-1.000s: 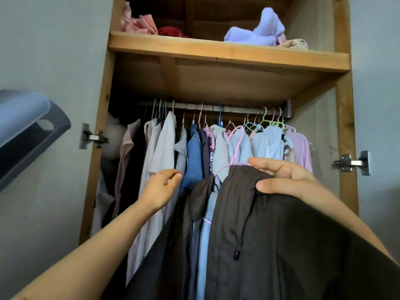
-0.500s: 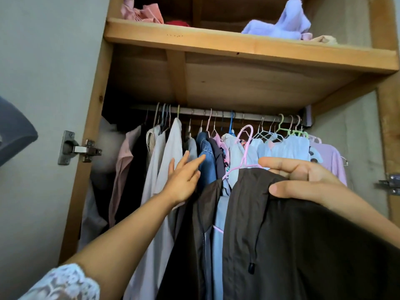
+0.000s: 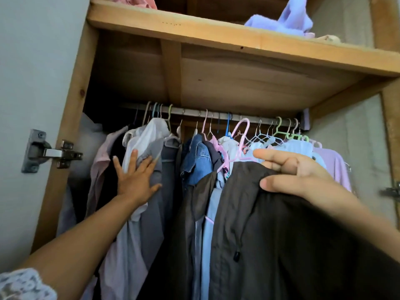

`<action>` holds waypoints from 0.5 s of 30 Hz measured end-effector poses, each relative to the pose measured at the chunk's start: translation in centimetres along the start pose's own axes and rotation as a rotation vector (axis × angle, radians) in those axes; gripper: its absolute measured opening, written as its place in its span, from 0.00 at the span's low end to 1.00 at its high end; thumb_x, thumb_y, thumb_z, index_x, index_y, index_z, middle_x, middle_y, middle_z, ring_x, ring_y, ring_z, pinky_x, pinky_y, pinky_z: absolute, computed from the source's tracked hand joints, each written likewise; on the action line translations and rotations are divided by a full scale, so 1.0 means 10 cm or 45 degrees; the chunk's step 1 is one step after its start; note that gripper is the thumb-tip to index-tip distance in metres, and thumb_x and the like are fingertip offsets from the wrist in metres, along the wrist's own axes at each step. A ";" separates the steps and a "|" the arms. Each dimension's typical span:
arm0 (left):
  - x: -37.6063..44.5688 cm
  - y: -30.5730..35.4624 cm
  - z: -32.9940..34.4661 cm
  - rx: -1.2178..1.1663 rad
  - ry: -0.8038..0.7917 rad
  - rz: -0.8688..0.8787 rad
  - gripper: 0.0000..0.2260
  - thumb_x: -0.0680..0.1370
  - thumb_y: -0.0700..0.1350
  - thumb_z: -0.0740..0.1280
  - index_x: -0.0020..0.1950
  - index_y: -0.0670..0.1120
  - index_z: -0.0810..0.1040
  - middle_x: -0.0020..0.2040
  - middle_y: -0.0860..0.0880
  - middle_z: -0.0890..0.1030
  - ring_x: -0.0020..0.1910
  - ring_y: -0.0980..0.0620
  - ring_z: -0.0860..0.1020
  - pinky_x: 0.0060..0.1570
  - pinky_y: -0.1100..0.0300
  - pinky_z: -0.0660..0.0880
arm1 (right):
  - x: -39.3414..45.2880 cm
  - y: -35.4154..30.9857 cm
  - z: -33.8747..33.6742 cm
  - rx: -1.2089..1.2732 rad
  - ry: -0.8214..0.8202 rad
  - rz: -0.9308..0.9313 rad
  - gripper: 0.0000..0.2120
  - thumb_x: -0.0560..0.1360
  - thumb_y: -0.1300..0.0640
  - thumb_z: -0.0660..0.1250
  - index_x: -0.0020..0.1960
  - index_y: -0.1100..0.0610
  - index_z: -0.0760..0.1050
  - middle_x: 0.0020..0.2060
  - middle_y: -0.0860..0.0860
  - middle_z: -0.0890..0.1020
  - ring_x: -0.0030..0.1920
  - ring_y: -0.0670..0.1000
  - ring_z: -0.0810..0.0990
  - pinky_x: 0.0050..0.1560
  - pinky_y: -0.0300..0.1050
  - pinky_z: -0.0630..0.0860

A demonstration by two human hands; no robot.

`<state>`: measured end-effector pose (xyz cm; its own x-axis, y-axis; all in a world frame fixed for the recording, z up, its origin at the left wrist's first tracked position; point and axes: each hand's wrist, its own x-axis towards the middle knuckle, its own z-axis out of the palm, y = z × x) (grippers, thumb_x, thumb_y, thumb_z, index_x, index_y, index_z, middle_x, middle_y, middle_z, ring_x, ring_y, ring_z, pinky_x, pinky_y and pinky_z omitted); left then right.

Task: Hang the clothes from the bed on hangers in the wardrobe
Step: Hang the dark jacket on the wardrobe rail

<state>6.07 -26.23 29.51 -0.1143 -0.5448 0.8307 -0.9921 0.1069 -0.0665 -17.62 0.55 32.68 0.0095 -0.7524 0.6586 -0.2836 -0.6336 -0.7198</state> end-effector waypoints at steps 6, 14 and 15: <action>-0.05 -0.03 0.02 -0.213 0.130 0.046 0.32 0.76 0.55 0.64 0.77 0.53 0.54 0.77 0.55 0.54 0.75 0.45 0.36 0.49 0.43 0.15 | 0.48 0.08 0.38 -0.060 -0.041 -0.187 0.30 0.64 0.69 0.69 0.65 0.57 0.71 0.44 0.59 0.77 0.45 0.50 0.76 0.45 0.32 0.73; 0.00 -0.11 0.07 -0.402 0.233 0.054 0.28 0.74 0.45 0.65 0.74 0.52 0.64 0.74 0.54 0.64 0.76 0.45 0.44 0.63 0.40 0.27 | 1.29 0.12 0.62 -0.278 -0.022 -0.293 0.15 0.70 0.78 0.58 0.51 0.66 0.74 0.31 0.53 0.74 0.25 0.39 0.70 0.30 0.28 0.67; 0.00 -0.12 0.10 -0.451 0.264 0.076 0.25 0.73 0.44 0.64 0.71 0.50 0.69 0.71 0.52 0.70 0.76 0.43 0.50 0.64 0.38 0.29 | 1.42 0.15 0.60 -0.314 -0.016 -0.277 0.13 0.70 0.78 0.58 0.52 0.71 0.74 0.29 0.51 0.73 0.24 0.39 0.69 0.28 0.29 0.66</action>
<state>7.26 -27.20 29.04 -0.1221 -0.3536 0.9274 -0.9004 0.4326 0.0464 -12.16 -12.12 39.62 0.1071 -0.6074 0.7872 -0.4974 -0.7183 -0.4865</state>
